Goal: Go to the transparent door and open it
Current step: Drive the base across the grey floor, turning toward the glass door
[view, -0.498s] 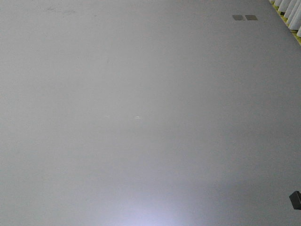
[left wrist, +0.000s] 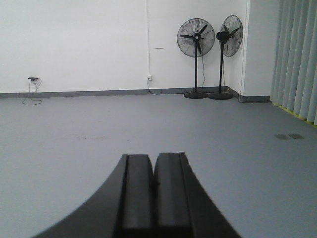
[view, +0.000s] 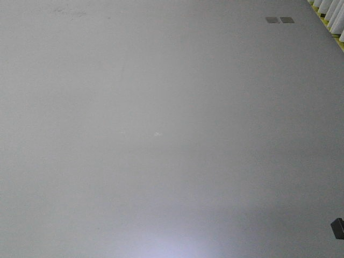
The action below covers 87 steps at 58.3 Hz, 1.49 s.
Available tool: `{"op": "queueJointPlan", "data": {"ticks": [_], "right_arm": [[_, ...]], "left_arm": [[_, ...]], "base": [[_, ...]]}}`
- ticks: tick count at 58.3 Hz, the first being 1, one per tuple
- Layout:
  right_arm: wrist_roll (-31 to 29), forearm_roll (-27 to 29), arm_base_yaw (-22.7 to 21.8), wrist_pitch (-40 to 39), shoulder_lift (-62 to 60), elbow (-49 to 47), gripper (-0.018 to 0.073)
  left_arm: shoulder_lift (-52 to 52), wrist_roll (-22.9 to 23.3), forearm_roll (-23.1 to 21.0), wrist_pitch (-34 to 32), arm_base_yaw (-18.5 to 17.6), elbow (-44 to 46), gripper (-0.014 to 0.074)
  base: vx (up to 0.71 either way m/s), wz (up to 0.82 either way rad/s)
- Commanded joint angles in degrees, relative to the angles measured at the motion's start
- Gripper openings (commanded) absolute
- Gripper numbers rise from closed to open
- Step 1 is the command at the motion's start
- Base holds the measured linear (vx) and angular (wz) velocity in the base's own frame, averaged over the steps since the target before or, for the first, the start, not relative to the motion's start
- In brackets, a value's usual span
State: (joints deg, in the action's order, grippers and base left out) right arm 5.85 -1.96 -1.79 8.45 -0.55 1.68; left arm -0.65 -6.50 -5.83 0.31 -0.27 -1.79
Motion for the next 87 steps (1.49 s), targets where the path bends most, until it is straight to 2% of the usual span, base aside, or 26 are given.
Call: {"op": "queueJointPlan", "data": {"ticks": [1,49,87], "right_arm": [[-0.46,-0.34,-0.05,-4.59,-0.93,0.29,-0.0009],[-0.46,-0.34,-0.05,-4.64,-0.93,0.29,-0.0009],[-0.46,-0.34,-0.05,-4.64,-0.93,0.29,-0.0009]], "left_arm": [[-0.77,0.43,-0.04,-4.31,0.18,-0.84,-0.0006],[-0.77,0.43,-0.04,-4.31,0.18,-0.84,-0.0006],[-0.77,0.43,-0.04,-4.31,0.18,-0.84,-0.0006]], "base": [[0.0,0.0],[0.02,0.0],[0.24,0.1]]}}
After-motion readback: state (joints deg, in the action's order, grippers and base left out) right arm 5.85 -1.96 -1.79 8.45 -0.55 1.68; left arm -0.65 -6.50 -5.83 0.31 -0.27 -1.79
